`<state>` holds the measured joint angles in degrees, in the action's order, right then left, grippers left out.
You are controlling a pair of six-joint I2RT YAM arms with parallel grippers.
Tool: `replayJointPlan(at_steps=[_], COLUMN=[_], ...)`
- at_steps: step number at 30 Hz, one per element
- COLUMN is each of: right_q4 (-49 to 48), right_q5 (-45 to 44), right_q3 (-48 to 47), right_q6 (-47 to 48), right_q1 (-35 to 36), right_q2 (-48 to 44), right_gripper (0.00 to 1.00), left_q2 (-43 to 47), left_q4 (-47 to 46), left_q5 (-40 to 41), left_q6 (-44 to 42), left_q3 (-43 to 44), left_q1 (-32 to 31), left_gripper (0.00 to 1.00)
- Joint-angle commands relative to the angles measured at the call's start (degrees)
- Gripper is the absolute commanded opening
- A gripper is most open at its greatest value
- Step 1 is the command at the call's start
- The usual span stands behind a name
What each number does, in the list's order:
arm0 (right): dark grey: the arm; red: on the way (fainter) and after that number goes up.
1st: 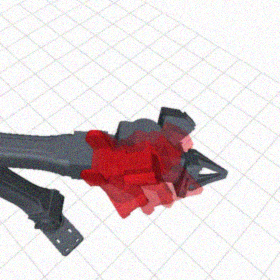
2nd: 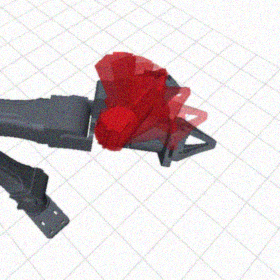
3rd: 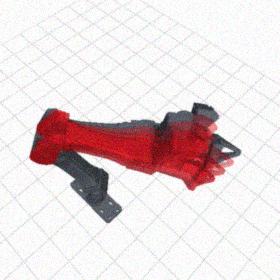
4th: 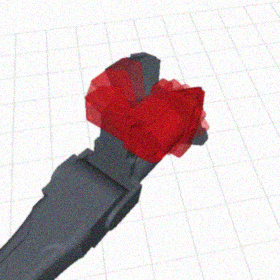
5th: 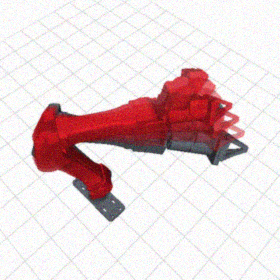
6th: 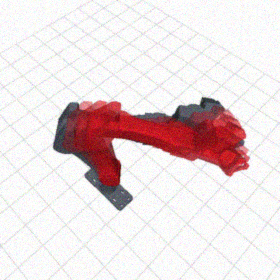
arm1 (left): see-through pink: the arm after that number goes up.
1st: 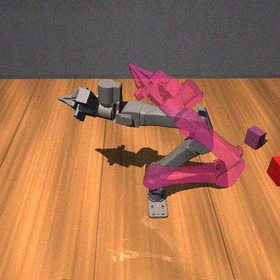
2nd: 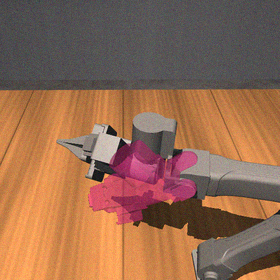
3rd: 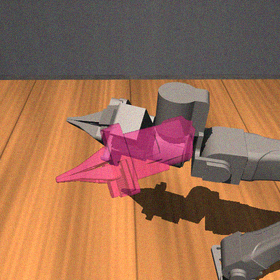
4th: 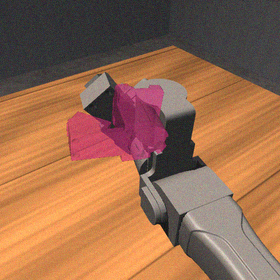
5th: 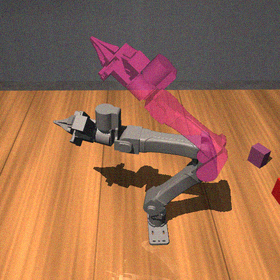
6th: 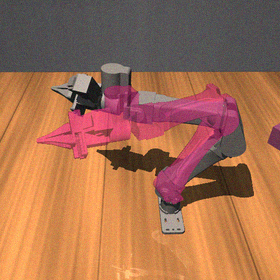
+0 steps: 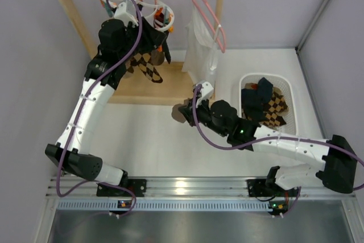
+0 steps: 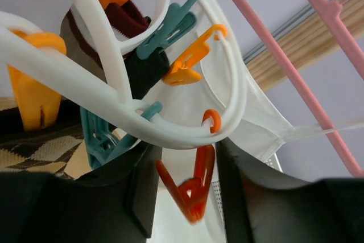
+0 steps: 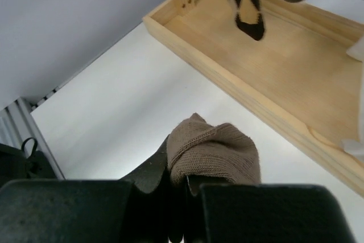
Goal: Remove the socks clipped to the hanger
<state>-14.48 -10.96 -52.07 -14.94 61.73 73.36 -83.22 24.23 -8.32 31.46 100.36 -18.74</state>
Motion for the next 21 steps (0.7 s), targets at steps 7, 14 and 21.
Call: replayJointPlan(at_steps=[7,14,21], right_q4=[22.89,43.64,48.41], right_q5=[-16.88,-23.4,-20.51], right_q3=[4.52,0.4,-2.15], right_q6=[-4.39,-4.57,-0.36], right_q1=[-1.09,-7.48,-27.09], right_q2=[-17.28,-25.63,-24.85], right_gripper=[0.06,0.06,0.06], left_q2=[9.11,23.78,38.65], left_q4=[-3.22,-2.7,6.94], left_q5=[0.22,1.99,11.12], left_q6=[1.15,0.26,-5.69], left_q3=[-9.29,-26.24,-40.85], left_q1=[0.37,0.29,0.37], left_gripper=[0.76,0.98,0.98])
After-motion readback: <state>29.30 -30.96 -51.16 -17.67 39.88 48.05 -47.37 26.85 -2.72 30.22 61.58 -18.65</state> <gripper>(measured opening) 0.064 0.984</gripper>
